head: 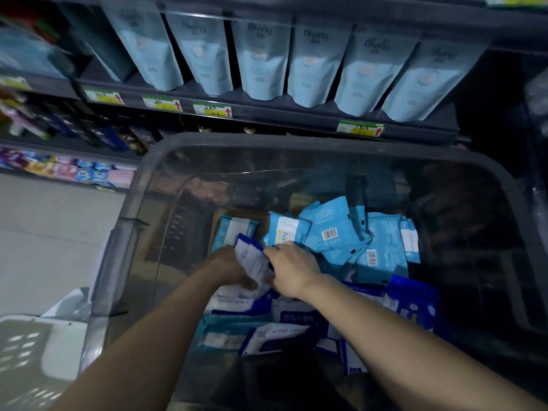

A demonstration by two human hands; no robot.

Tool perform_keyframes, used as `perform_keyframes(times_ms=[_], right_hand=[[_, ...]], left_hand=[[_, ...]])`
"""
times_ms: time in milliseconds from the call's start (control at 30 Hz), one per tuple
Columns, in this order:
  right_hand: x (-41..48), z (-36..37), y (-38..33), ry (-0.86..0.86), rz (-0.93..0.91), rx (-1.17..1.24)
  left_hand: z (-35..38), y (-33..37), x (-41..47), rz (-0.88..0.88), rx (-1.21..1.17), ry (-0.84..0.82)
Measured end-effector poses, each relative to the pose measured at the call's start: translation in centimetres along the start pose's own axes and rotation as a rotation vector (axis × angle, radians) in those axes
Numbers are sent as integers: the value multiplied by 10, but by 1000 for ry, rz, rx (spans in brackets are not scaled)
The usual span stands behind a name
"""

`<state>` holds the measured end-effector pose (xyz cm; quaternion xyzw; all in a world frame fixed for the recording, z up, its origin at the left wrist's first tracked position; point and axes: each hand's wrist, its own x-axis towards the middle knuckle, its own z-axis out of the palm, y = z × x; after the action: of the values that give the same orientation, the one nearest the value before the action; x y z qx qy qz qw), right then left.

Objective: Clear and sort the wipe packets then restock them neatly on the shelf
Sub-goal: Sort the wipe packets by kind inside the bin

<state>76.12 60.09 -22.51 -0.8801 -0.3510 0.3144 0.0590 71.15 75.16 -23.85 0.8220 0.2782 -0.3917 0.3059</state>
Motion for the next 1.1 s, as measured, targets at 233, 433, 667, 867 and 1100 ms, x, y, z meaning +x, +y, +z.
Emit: perform_keyframes(times_ms=[233, 433, 667, 867, 1100], right_hand=[[1, -29, 0, 127, 228, 743], [-7, -51, 14, 336, 265, 831], [-24, -63, 20, 308, 263, 691], [-38, -74, 30, 328, 277, 541], [-59, -106, 48, 373, 291, 623]], left_hand=[[-52, 31, -20, 204, -320, 5], [-62, 41, -36, 239, 50, -137], [-5, 12, -27, 167, 770, -358], [-27, 13, -19, 239, 539, -209], [-68, 42, -23, 445, -75, -132]])
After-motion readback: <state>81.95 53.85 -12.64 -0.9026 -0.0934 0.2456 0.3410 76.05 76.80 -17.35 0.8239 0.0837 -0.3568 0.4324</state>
